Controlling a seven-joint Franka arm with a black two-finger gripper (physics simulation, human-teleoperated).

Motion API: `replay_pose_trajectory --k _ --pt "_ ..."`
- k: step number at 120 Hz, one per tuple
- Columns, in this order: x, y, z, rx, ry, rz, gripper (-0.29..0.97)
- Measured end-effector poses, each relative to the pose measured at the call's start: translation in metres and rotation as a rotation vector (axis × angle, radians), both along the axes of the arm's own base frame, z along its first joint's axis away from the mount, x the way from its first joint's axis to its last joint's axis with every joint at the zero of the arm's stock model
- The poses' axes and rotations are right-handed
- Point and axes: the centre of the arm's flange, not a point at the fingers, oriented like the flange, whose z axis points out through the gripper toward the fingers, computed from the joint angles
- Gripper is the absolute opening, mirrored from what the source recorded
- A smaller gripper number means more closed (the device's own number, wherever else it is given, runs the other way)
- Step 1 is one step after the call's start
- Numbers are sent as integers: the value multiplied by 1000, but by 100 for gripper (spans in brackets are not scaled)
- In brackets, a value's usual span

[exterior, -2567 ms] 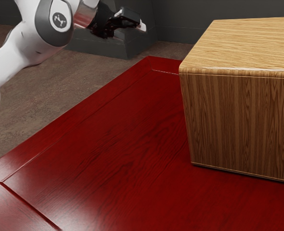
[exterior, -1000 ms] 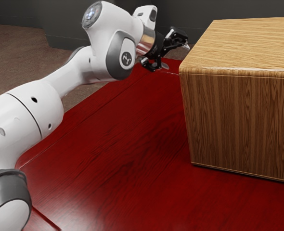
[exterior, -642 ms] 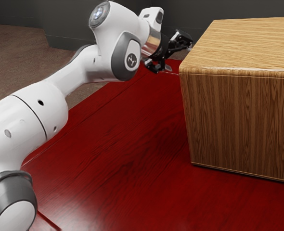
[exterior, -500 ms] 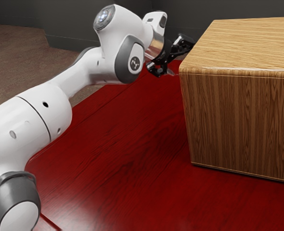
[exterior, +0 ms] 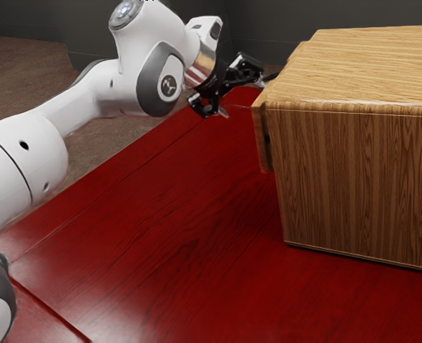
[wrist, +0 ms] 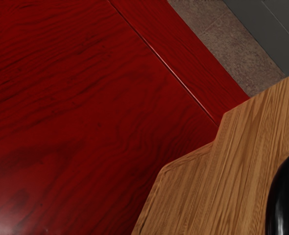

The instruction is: Pull the drawer handle with one arm to open the drawer

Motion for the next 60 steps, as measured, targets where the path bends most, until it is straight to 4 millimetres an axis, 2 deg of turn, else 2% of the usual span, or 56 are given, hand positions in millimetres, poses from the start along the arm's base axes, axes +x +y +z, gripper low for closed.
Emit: replay_pose_trajectory --k 27,60 --pt "-2 13 -10 1 26 27 65" --pt "-8 26 -8 6 26 56 65"
